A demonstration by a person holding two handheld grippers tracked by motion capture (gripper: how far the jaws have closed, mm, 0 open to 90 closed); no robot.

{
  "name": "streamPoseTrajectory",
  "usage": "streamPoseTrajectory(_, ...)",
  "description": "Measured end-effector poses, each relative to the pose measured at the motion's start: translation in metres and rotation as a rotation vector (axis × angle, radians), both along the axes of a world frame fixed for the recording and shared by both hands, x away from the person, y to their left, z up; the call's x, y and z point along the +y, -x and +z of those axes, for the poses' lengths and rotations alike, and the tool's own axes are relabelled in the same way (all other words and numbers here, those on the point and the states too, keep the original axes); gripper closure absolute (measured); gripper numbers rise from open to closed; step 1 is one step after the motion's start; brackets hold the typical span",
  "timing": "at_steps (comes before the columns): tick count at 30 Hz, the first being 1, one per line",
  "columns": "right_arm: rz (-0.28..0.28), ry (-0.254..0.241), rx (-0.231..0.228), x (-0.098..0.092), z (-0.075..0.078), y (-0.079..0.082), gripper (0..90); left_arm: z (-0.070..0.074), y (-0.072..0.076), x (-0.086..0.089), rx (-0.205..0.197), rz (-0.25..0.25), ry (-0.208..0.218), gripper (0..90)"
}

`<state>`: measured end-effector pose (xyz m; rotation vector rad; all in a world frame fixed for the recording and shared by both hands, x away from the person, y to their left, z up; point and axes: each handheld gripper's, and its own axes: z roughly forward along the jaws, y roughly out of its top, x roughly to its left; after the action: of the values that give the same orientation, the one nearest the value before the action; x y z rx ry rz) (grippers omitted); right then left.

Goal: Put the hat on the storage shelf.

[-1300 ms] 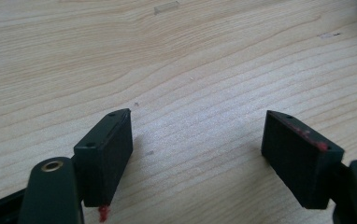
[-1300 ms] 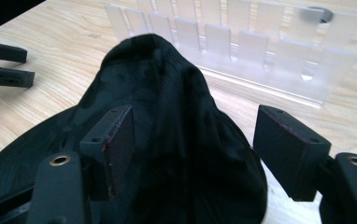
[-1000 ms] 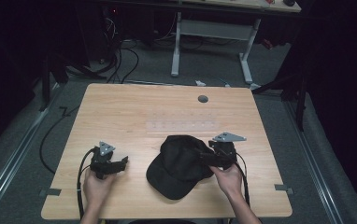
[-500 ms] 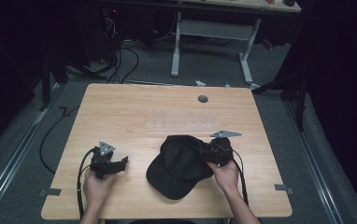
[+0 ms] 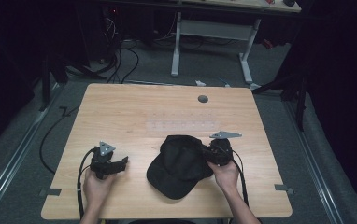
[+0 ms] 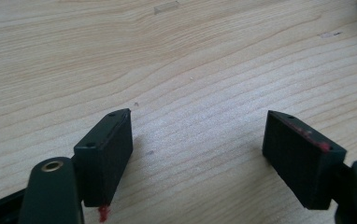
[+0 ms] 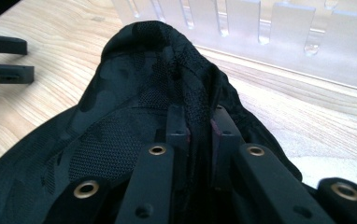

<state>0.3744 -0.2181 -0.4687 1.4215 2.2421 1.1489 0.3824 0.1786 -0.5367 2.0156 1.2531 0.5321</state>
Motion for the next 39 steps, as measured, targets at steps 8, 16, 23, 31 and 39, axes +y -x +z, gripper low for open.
streamPoseTrajectory(8, 0.006, -0.034, -0.035, -0.005, 0.009, 0.006, 83.1, 0.000, 0.000, 0.000, 0.000, 0.000, 0.000, 24.7)
streamPoseTrajectory(16, 0.032, -0.058, -0.075, -0.011, 0.021, 0.012, 83.0, 0.000, 0.000, 0.000, 0.001, 0.002, 0.002, 25.0)
streamPoseTrajectory(23, 0.042, -0.065, -0.107, -0.016, 0.031, 0.020, 82.8, 0.000, 0.000, 0.000, 0.002, 0.008, 0.002, 26.4)
streamPoseTrajectory(31, 0.060, -0.075, -0.143, -0.023, 0.044, 0.028, 82.9, 0.003, 0.002, 0.002, 0.040, -0.023, 0.088, 26.9)
streamPoseTrajectory(39, 0.077, -0.087, -0.175, -0.027, 0.053, 0.035, 82.9, 0.012, 0.008, -0.004, 0.038, -0.107, 0.153, 27.0)
